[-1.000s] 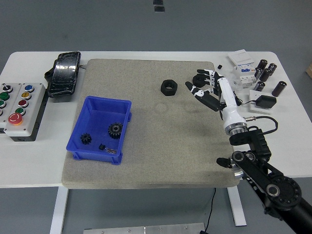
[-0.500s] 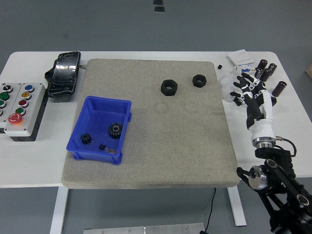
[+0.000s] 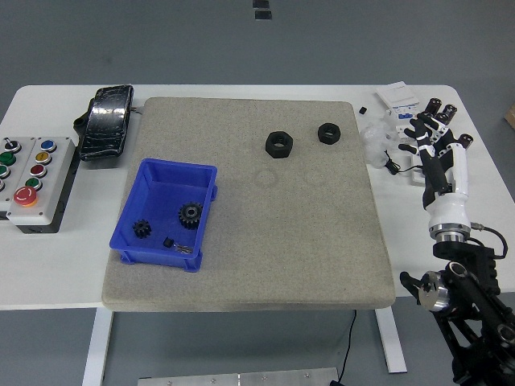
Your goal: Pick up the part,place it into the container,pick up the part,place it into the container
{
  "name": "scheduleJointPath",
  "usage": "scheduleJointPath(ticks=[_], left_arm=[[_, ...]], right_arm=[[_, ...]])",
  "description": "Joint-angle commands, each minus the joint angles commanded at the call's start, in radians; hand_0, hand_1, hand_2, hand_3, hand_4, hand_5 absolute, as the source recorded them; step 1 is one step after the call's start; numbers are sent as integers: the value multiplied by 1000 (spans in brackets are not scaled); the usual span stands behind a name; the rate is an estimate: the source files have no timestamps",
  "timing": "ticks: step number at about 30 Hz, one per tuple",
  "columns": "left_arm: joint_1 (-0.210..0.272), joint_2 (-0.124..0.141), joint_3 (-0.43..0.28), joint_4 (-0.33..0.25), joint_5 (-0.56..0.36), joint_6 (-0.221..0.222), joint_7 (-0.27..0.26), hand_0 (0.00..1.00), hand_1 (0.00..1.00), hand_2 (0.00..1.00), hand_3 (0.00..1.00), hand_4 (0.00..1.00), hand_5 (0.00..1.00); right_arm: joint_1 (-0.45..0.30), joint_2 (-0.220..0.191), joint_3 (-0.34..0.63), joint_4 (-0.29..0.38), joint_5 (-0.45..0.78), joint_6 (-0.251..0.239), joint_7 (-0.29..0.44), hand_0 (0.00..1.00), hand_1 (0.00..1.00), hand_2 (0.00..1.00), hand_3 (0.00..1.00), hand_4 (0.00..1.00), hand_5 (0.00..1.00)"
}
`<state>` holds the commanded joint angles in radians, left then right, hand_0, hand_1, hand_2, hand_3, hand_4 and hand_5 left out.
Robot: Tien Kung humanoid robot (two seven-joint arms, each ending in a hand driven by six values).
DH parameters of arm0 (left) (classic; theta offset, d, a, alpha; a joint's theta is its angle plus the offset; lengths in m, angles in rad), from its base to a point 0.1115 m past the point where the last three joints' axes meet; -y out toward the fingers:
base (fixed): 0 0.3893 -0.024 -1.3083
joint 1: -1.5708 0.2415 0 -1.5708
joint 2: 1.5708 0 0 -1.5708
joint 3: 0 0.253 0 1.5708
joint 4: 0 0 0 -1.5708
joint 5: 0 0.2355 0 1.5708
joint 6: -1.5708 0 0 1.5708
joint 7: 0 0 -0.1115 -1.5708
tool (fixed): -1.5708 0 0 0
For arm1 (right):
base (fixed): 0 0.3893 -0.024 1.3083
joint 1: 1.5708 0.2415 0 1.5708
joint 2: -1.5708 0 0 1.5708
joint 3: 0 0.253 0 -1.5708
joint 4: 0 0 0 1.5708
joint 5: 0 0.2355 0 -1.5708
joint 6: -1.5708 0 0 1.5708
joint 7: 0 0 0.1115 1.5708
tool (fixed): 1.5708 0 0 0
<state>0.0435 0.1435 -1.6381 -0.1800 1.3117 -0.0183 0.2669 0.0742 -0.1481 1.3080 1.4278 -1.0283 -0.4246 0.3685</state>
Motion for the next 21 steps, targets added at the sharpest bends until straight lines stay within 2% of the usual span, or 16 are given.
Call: scheduleJointPath(ticks=[5, 10, 14, 21], left_arm=[[-2, 2, -1, 0, 2, 0, 0, 619, 520, 549, 643, 614, 401], [-4, 5, -2, 0, 6, 0, 1, 619, 520, 549, 643, 616, 401], [-6, 6, -2, 0, 8, -1, 1, 619, 520, 549, 643, 616, 401], [-3, 5, -9, 0, 5, 2, 0, 620, 520, 548, 643, 620, 403]], right_arm=[[9, -17, 12, 78, -134, -63, -100, 542, 664, 698, 661, 795, 542], [25, -26, 7, 150, -268, -87, -184, 547, 667, 699, 663, 786, 532], [29, -27, 3, 167, -356, -96, -217, 547, 667, 699, 663, 786, 532], [21, -27, 5, 159, -482, -112, -271, 571, 666, 701, 668, 775, 513]])
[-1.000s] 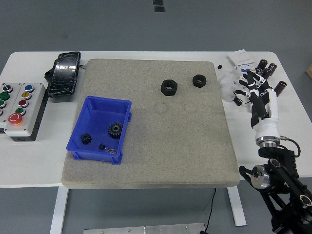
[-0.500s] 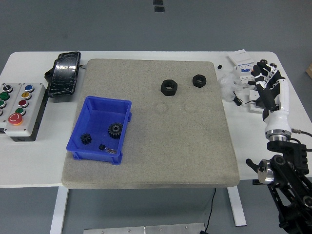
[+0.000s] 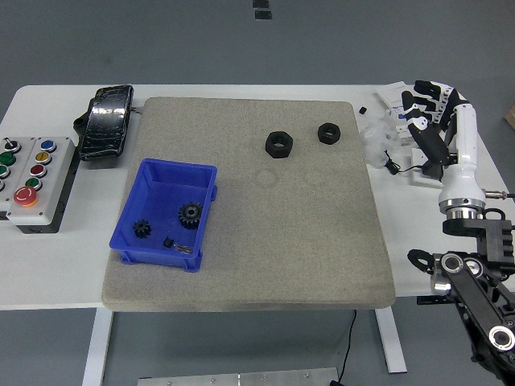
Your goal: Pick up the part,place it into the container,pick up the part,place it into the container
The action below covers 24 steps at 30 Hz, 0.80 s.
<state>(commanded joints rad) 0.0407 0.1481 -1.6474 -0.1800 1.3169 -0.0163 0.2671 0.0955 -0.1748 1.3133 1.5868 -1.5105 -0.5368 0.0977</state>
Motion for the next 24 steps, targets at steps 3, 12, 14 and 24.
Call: scheduleJointPath(ticks=[3, 12, 14, 24], left_arm=[[3, -6, -3, 0, -2, 1, 1, 620, 520, 548, 643, 620, 403], [-1, -10, -10, 0, -5, 5, 1, 619, 508, 525, 643, 625, 391], [-2, -11, -20, 0, 10, 12, 4, 619, 508, 525, 643, 625, 391], [-1, -19, -45, 0, 77, 81, 34, 617, 511, 528, 639, 629, 389]], right_arm=[[-9, 5, 1, -12, -17, -6, -5, 571, 666, 701, 668, 775, 513], [7, 14, -14, -107, 157, 68, 112, 589, 667, 718, 711, 998, 665], [8, 17, -17, -127, 217, 94, 151, 589, 667, 718, 711, 998, 665], [23, 44, -129, -190, 456, 125, 250, 612, 677, 723, 713, 998, 789]])
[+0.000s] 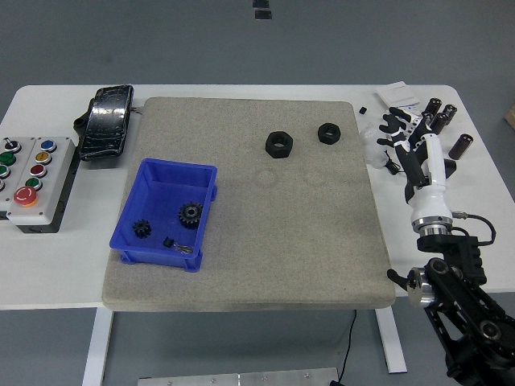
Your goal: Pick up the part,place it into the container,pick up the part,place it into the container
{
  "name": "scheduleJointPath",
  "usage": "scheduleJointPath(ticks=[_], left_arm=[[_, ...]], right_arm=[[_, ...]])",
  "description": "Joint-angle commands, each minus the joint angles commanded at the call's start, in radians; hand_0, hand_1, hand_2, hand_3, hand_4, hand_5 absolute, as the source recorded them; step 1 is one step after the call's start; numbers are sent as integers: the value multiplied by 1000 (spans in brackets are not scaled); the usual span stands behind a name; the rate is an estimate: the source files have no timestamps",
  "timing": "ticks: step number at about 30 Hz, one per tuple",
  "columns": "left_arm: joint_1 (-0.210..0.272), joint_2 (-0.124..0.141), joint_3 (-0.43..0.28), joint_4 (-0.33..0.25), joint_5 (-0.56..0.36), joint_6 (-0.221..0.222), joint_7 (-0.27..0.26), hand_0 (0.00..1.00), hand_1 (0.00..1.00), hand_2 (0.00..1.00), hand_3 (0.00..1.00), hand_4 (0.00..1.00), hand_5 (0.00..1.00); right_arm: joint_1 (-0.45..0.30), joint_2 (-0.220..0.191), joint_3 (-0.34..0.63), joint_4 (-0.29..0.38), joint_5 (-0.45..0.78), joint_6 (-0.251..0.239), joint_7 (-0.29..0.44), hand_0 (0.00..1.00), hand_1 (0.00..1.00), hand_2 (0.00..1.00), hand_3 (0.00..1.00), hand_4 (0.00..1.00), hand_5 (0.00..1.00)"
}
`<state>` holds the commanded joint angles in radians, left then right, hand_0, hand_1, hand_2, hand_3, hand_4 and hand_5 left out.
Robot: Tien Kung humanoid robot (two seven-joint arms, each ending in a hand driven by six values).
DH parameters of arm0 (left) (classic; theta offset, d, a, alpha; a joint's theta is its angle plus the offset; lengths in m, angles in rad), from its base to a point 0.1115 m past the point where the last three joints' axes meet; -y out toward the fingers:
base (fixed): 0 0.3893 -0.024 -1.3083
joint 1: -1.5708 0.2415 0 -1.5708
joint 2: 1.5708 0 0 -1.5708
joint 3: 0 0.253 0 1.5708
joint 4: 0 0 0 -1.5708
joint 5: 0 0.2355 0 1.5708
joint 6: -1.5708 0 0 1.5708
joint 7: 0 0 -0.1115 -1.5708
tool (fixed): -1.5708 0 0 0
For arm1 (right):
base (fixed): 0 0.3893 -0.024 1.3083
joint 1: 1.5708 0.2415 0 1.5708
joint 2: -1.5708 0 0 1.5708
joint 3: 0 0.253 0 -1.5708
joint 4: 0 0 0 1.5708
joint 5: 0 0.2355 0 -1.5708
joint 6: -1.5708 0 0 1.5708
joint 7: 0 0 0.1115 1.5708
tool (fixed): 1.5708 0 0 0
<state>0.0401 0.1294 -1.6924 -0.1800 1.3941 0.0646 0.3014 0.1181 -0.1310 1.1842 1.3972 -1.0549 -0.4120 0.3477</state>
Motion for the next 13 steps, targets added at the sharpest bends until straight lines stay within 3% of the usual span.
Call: scheduleJointPath(ticks=[5, 7, 13], left_arm=[[-1, -1, 4, 0, -9, 7, -6, 617, 511, 528, 639, 629, 389], [-2, -3, 7, 0, -13, 2, -7, 617, 512, 533, 637, 629, 386], [-3, -5, 14, 0, -35, -15, -24, 617, 512, 533, 637, 629, 386]], right_arm=[[9, 3, -89, -32, 90, 14, 25, 612, 677, 723, 713, 998, 789], [13, 0, -119, -38, 107, 24, 28, 629, 689, 725, 714, 998, 835], [17, -3, -151, -48, 139, 65, 32, 629, 689, 725, 714, 998, 835]])
